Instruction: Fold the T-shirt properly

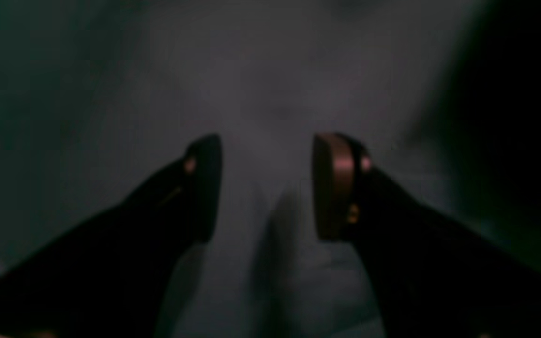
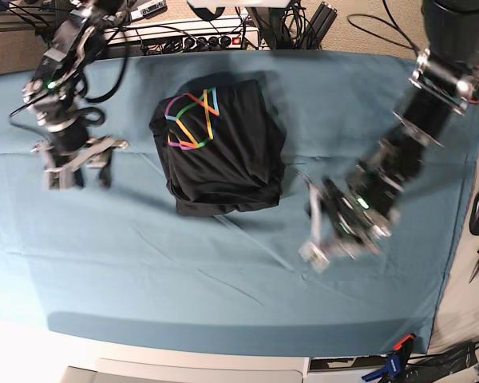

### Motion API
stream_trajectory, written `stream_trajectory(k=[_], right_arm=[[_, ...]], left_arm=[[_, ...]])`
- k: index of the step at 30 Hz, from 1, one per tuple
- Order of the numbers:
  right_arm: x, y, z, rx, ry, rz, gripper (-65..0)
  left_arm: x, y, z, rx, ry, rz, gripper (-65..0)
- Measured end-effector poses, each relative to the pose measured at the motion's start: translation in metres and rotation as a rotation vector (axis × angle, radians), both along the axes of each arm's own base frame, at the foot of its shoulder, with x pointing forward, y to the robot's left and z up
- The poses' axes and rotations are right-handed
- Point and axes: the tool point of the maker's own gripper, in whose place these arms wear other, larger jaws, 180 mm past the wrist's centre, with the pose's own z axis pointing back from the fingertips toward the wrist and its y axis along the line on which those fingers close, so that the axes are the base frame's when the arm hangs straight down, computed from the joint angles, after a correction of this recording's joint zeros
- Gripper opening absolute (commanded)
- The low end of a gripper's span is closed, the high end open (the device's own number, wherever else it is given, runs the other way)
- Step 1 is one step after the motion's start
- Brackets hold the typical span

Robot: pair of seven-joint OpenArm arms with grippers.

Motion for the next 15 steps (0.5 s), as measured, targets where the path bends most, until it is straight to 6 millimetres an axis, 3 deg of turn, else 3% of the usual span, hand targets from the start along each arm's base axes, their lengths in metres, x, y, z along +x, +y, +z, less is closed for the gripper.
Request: stream_trajectory(k=[3,7,10,15], right_arm=[[-0.002,-0.009,-0.002,-0.054,0.036,0.006,-32.4],[-0.026,-0.041,-0.011,-0.097,0.126,-0.057,-35.9],[-0.057,-0.065,-0.008,-0.063,0.134,-0.125,-36.1],[-0.114,-0.089,0.028,-0.108,0.110,-0.182,-36.1]], left_arm=[[0.014,0.029,0.028,-0.049,-0.042,0.073,-33.7],[0.001,0.097,0.031,-0.052,0.010,0.204,-34.1],[-0.022,0.141,0.024,-0.052,0.051,0.278,-34.1],[-0.088,0.172,-0.006,-0.055,0.174,0.322,-34.1]])
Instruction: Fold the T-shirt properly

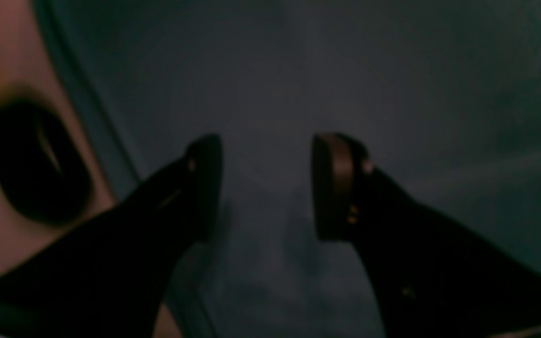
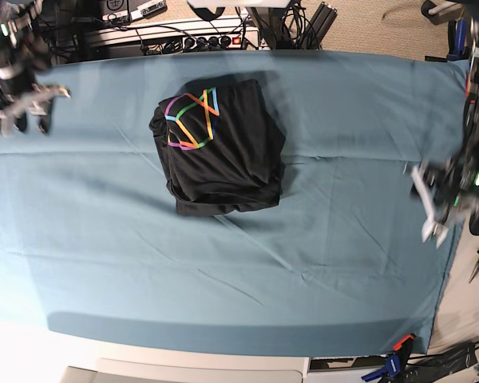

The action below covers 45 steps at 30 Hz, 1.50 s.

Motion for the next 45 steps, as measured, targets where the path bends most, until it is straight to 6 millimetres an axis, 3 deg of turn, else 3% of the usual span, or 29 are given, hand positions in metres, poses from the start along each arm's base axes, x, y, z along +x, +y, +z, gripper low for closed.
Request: stream_trajectory(k=[5,9,12,20,24,29,33,37,40,45], right_arm=[[-0.053,-0.015,0.022,-0.141,0.098,-0.036,-36.1],[-0.086,-0.025,0.025,-0.195,0.190,-0.057,-36.1],[-0.102,-0.024,0.018,-0.183,0.261,-0.052,-36.1],[-0.134,-0.015,0.000,-0.113,0.383,-0.021,-36.1],[-0.157,-0.008,-0.051,0.062,0.477,-0.029,-36.1],[-0.206,-0.013,-0.150,0.225,0.687,-0.069,-36.1],[-0.213,-0.026,-0.214,0.308,0.746,-0.119,-36.1],[-0.200,-0.016,-0.266,0.429,0.731,-0.182,-36.1],[-0.192,-0.007,-0.297,0.447,0.733,-0.190,-36.1],[-0.180,0.011,-0.338,0.371,0.754,-0.179,-36.1]], left_arm=[[-0.043,-0.007,0.015,-0.010,-0.059,-0.032,-34.1],[-0.114,-0.004,-0.001,0.001,0.045,-0.009,-34.1],[-0.153,-0.002,0.002,-0.003,0.065,0.032,-34.1],[-0.282,-0.015,-0.029,-0.080,0.318,0.165,-34.1],[-0.336,-0.036,-0.041,-0.143,0.443,0.181,-34.1],[-0.367,-0.040,-0.073,-0.148,0.479,0.231,-34.1],[-0.392,-0.045,-0.117,-0.190,0.543,0.300,-34.1],[-0.415,-0.057,-0.168,-0.238,0.628,0.366,-34.1],[-0.416,-0.060,-0.207,-0.210,0.618,0.348,-34.1],[-0.390,-0.080,-0.267,-0.142,0.589,0.317,-34.1]])
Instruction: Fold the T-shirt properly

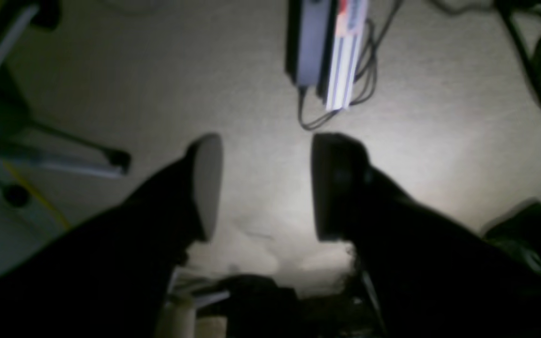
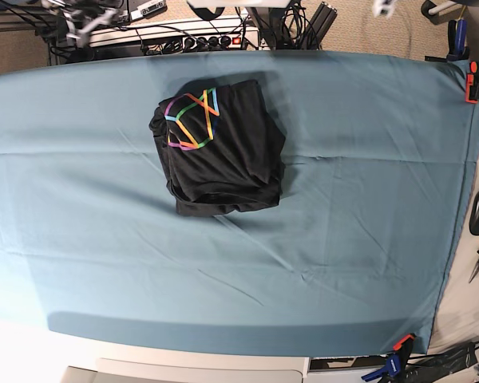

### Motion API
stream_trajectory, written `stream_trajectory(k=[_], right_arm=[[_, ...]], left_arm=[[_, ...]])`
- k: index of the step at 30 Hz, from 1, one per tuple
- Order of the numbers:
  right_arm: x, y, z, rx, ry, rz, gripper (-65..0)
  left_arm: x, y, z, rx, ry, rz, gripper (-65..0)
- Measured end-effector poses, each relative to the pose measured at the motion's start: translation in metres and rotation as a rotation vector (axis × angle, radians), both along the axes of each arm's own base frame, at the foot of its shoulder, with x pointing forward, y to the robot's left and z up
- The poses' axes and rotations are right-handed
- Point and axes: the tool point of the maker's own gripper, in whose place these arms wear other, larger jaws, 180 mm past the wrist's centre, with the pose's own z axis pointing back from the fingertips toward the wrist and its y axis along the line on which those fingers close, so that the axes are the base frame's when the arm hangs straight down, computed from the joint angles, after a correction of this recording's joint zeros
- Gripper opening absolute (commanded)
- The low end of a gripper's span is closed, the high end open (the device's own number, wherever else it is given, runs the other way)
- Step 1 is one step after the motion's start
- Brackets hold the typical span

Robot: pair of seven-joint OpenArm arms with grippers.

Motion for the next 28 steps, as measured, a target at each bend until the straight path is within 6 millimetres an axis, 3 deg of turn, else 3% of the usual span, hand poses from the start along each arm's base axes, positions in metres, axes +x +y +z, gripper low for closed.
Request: stream_trajectory(k=[4,7,11,13,15,20,22,28], right_arm=[[-0.008,0.019,-0.025,-0.081,0.073,0.040,-36.1],[-0.012,0.057,-0.040,-0.059,0.098,0.053,-36.1],[0.001,0.117,-0.052,0.009,0.066,0.044,-36.6],[0.009,0.137,-0.055,0.020,0.054,0.034,-38.3],[0.014,0.150,-0.056,0.034,0.049,0.030,-40.9],[0.016,0.146,-0.056,0.017,0.051,0.030,-58.1],[0.015,0.141,-0.056,0.007,0.059,0.030,-65.0],[0.013,0.139,-0.056,0.006,0.068,0.031,-65.0]], left_arm=[[0.012,-0.027,-0.027,-0.018,0.020,-0.048,-34.1],[0.020,-0.042,-0.038,0.006,0.048,-0.095,-34.1],[0.048,-0.072,-0.044,0.028,0.038,-0.133,-34.1],[0.063,-0.091,-0.044,0.004,0.024,-0.142,-34.3],[0.071,-0.110,-0.043,-0.025,0.009,-0.141,-38.5],[0.066,-0.122,-0.043,-0.003,0.002,-0.136,-65.0],[0.065,-0.122,-0.043,0.001,0.002,-0.135,-65.0],[0.068,-0.120,-0.043,0.018,-0.001,-0.136,-65.0]])
